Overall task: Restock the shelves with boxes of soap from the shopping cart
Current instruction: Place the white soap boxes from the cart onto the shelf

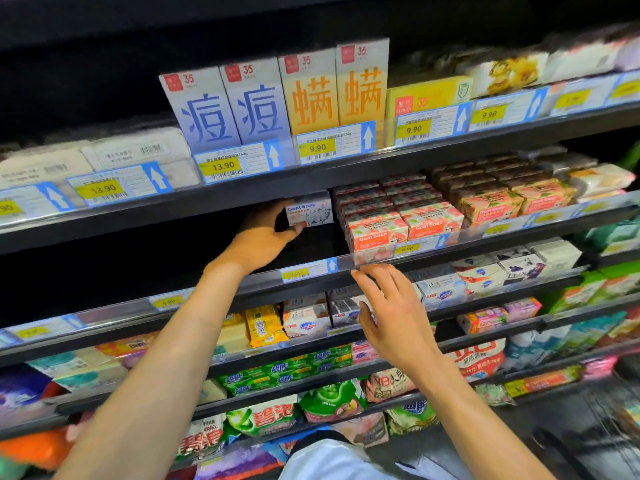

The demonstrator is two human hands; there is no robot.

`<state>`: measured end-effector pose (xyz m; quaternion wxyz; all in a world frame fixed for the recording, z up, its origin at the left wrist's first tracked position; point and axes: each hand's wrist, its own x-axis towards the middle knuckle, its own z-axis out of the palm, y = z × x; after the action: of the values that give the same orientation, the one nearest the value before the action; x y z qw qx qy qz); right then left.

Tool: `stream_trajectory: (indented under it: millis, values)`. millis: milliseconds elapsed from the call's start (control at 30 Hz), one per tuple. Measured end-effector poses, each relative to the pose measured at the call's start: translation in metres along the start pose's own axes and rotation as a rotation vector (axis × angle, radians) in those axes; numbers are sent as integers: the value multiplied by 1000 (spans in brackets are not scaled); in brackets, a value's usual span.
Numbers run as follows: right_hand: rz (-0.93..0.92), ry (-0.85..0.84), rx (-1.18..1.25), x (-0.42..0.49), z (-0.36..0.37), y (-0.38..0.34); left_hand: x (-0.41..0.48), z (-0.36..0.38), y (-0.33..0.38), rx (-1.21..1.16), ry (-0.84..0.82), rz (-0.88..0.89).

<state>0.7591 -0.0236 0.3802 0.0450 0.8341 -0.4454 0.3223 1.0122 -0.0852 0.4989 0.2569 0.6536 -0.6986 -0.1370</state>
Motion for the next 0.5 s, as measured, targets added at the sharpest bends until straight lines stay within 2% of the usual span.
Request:
stream_trajectory:
  millis: [67,133,233,500]
  values:
    - [52,-36,-15,-13,-15,3,-31,4,13,136,4,25]
    - [113,-80,-53,-30,-33,11,-61,17,30,249,77,176]
    - [248,-143,-155,-65,-64,33,-96,57,61,254,121,379]
    - [603,-246,-302,-203,-146,110,-133,206,157,296,-231,586]
